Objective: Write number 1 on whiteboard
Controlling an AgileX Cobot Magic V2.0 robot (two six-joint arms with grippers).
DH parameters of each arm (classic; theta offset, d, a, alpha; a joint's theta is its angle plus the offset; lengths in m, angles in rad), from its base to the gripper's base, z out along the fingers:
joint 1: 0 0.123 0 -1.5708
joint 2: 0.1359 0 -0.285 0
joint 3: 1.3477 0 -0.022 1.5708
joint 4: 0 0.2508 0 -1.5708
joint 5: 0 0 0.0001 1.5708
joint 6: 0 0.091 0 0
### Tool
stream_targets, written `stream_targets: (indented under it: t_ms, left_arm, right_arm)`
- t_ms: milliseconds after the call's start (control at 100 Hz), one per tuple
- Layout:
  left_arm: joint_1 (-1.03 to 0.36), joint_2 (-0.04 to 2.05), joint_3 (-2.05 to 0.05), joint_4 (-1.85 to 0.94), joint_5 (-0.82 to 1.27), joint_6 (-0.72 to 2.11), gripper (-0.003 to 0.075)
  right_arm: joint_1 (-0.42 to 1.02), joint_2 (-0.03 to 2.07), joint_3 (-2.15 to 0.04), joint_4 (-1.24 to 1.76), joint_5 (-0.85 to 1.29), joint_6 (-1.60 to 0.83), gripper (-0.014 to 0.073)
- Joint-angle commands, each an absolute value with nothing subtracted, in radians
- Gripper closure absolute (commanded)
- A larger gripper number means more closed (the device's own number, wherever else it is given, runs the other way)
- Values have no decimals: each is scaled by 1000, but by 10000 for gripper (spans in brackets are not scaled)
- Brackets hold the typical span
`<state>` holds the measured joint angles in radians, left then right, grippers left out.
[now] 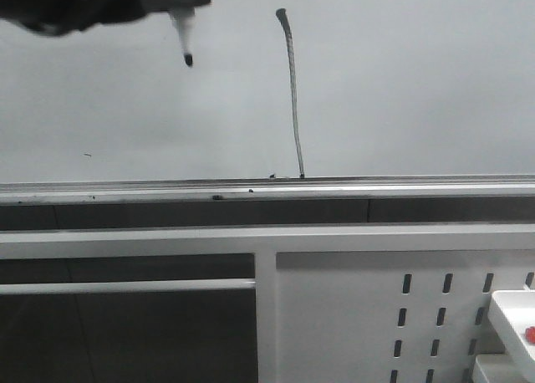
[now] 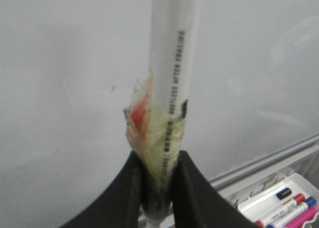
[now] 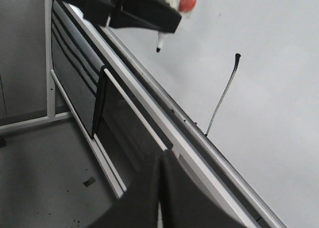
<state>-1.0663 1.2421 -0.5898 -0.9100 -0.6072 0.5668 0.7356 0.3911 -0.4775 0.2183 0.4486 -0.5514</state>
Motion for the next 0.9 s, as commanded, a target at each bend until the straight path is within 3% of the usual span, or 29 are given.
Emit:
stream_targets:
  t_ms: [0,290,520,890]
  left_arm:
    - [-1074,1271,-622,-862,-677,521,740]
    - [-981,1340,-624,-839,-691,358,739]
    - [-870,1340,-624,-567,-606,174,739]
    - [-819,1340,-624,-572,-592,167,740]
  right_arm:
    - [728,395,-501,215,386,-548,642]
    - [728,395,-501,217,418,-548,642]
    - [728,395,-501,217,420,-548,642]
    - [728,395,-501,217,420,-548,642]
